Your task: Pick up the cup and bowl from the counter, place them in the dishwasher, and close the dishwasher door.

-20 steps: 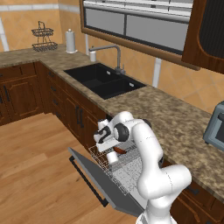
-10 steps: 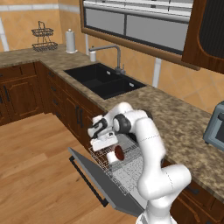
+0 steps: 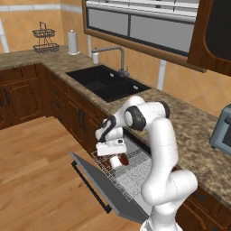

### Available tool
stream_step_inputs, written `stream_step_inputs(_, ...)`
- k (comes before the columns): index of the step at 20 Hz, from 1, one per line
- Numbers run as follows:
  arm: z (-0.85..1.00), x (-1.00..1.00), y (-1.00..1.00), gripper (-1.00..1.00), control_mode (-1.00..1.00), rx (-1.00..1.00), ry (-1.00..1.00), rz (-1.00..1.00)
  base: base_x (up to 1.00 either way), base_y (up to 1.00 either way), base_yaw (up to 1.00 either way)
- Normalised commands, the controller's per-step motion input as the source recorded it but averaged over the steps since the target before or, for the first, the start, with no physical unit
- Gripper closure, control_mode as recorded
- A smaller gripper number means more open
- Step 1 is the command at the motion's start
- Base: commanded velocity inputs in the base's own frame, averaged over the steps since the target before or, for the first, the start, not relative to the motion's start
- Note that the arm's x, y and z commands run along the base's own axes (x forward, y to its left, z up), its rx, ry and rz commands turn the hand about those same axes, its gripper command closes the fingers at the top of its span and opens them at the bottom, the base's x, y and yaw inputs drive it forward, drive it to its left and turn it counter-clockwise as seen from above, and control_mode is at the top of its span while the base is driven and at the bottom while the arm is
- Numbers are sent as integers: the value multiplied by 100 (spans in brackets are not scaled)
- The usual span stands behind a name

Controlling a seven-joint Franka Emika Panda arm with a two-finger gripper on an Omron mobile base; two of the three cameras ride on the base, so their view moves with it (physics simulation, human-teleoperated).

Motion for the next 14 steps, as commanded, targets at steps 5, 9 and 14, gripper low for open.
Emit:
stream_step_inputs(5,86,-99,14,-100,-100,5,-35,-14,0,0,0)
stream_step_inputs(9,95,-85,30,-100,-100,-1,-24,-8,0,0,0)
stream_step_inputs(14,83,-47,48,-100,-100,-5,-5,-1,0,0,0)
